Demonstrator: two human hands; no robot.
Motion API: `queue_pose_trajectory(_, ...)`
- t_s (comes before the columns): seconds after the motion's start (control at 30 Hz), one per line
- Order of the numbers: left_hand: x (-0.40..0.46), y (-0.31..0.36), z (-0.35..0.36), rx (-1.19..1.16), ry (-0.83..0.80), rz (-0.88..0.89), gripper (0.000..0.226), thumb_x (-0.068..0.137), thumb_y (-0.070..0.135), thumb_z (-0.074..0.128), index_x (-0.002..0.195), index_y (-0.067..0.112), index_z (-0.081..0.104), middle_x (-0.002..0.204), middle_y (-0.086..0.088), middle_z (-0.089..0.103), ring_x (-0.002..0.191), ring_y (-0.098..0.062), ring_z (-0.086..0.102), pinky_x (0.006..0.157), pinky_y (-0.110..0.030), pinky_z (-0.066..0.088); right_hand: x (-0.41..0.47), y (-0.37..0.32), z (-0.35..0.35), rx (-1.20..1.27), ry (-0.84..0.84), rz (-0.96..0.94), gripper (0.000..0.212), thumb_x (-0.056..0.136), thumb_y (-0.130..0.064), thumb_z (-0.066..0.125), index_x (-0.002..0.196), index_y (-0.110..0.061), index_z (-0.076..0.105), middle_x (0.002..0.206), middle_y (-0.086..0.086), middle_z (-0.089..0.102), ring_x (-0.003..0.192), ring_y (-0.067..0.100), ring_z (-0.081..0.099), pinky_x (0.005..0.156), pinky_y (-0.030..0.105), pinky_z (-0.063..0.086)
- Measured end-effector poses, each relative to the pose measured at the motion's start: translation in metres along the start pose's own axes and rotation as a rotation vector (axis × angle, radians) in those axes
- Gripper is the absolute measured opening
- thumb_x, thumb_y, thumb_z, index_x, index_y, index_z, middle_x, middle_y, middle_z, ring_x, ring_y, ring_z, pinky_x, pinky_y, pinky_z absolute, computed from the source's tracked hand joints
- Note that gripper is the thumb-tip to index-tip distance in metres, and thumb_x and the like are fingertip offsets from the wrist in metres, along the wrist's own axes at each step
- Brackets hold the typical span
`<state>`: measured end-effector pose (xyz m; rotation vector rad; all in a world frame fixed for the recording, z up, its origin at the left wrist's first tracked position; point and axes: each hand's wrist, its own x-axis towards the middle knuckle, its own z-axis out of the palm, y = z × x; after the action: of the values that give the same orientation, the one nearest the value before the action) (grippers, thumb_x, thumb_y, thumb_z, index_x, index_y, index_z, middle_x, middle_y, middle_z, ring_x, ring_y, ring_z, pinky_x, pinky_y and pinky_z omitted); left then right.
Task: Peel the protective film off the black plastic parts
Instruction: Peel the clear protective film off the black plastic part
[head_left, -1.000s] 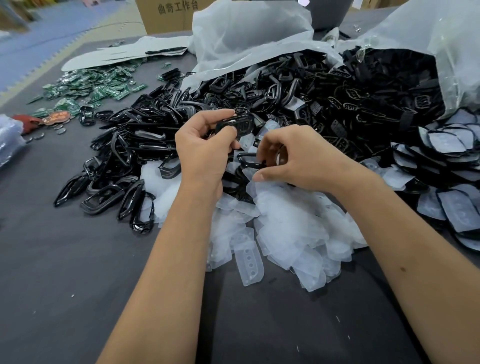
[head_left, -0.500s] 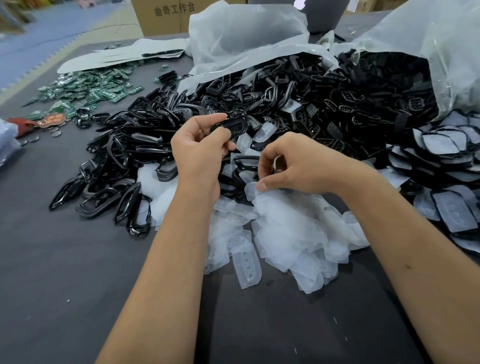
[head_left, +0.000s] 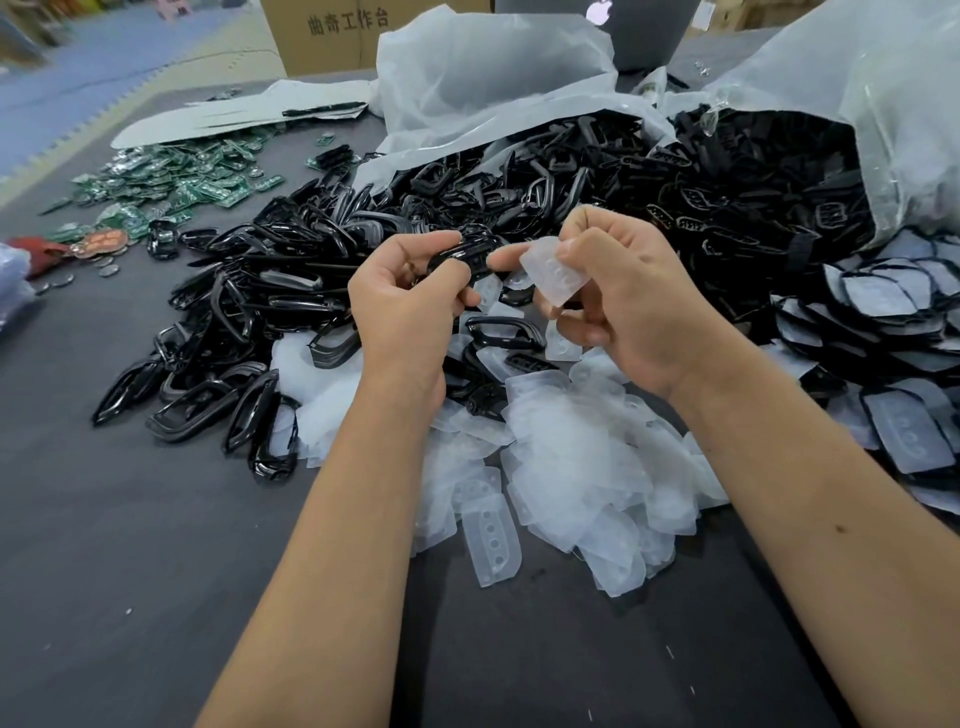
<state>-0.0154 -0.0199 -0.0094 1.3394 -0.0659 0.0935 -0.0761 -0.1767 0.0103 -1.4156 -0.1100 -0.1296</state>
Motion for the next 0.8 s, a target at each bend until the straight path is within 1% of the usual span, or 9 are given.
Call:
queue_pose_trajectory(0.1,0.000,-0.001,0.000,0.000,-0.011,0.004,0.026,0.084,-0.012,0.062,0.093,0.009,0.072,0.061,0.004,0.060,0.051,-0.014,0.058,0.058,-0.023,0.049,0.001,0.002,0.002,0.069,0.009,-0.005,0.024,0.092,-0.003,0.040,0.077,-0.020,0.035,0.114,0.016,0.076,0.059,0.020,0.035,0.044,0.024,0.025)
queue_pose_trajectory(0.13,0.000,0.000,0.000,0.001,-0.012,0.005,0.026,0.083,-0.013,0.062,0.092,0.010,0.072,0.061,0.004,0.060,0.050,-0.013,0.058,0.057,-0.023,0.049,0.001,0.002,0.002,0.095,0.016,-0.004,0.023,0.091,-0.003,0.040,0.076,-0.020,0.034,0.111,0.014,0.077,0.058,0.019,0.033,0.045,0.024,0.026)
queue_pose_trajectory(0.2,0.000,-0.001,0.000,0.001,-0.016,0.002,0.027,0.083,-0.014,0.061,0.091,0.010,0.072,0.062,0.004,0.061,0.049,-0.013,0.058,0.054,-0.021,0.047,0.003,0.001,0.001,0.143,0.034,0.009,0.022,0.087,-0.006,0.043,0.073,-0.020,0.035,0.095,0.008,0.075,0.056,0.016,0.032,0.045,0.023,0.028)
queue_pose_trajectory(0.3,-0.001,0.000,0.000,0.002,-0.031,-0.011,0.026,0.084,-0.013,0.061,0.092,0.009,0.071,0.068,-0.004,0.062,0.050,-0.014,0.059,0.053,-0.021,0.046,0.004,0.001,-0.002,0.141,0.048,0.036,0.023,0.096,-0.018,0.055,0.074,-0.019,0.049,0.080,0.003,0.062,0.056,0.012,0.037,0.047,0.023,0.025)
queue_pose_trajectory(0.4,-0.001,-0.001,0.000,0.007,-0.049,-0.013,0.026,0.083,-0.013,0.062,0.092,0.009,0.072,0.067,-0.003,0.063,0.052,-0.014,0.061,0.051,-0.020,0.046,0.003,0.003,-0.003,0.160,0.051,0.050,0.027,0.105,-0.030,0.058,0.087,-0.010,0.062,0.083,0.005,0.061,0.061,0.012,0.047,0.046,0.021,0.028)
queue_pose_trajectory(0.47,0.000,-0.002,0.000,0.012,-0.062,-0.012,0.026,0.082,-0.013,0.063,0.092,0.009,0.072,0.065,-0.002,0.064,0.052,-0.014,0.061,0.050,-0.020,0.046,0.003,0.005,-0.001,0.147,0.070,0.036,0.025,0.105,-0.026,0.057,0.094,-0.005,0.068,0.086,0.006,0.066,0.067,0.014,0.057,0.045,0.021,0.036)
queue_pose_trajectory(0.57,0.001,-0.004,-0.001,0.004,-0.073,-0.018,0.024,0.082,-0.013,0.067,0.092,0.008,0.072,0.068,-0.007,0.066,0.053,-0.015,0.062,0.050,-0.021,0.047,0.002,0.009,0.003,-0.022,0.124,-0.064,0.006,0.098,-0.003,0.067,0.096,-0.004,0.073,0.085,0.010,0.069,0.074,0.018,0.067,0.046,0.023,0.046)
queue_pose_trajectory(0.63,0.002,-0.005,-0.001,0.001,-0.074,-0.021,0.024,0.082,-0.013,0.067,0.092,0.009,0.072,0.071,-0.010,0.068,0.054,-0.016,0.065,0.051,-0.020,0.048,0.002,0.012,0.004,-0.105,0.166,-0.129,0.012,0.091,0.007,0.072,0.095,-0.004,0.072,0.085,0.013,0.067,0.076,0.021,0.072,0.049,0.024,0.050)
queue_pose_trajectory(0.8,0.003,-0.007,-0.002,-0.010,-0.085,-0.021,0.024,0.083,-0.012,0.067,0.092,0.010,0.073,0.074,-0.011,0.071,0.056,-0.018,0.069,0.053,-0.019,0.051,0.002,0.014,0.002,-0.126,0.209,-0.184,0.015,0.087,0.008,0.076,0.096,-0.003,0.071,0.078,0.007,0.068,0.074,0.023,0.073,0.050,0.026,0.054)
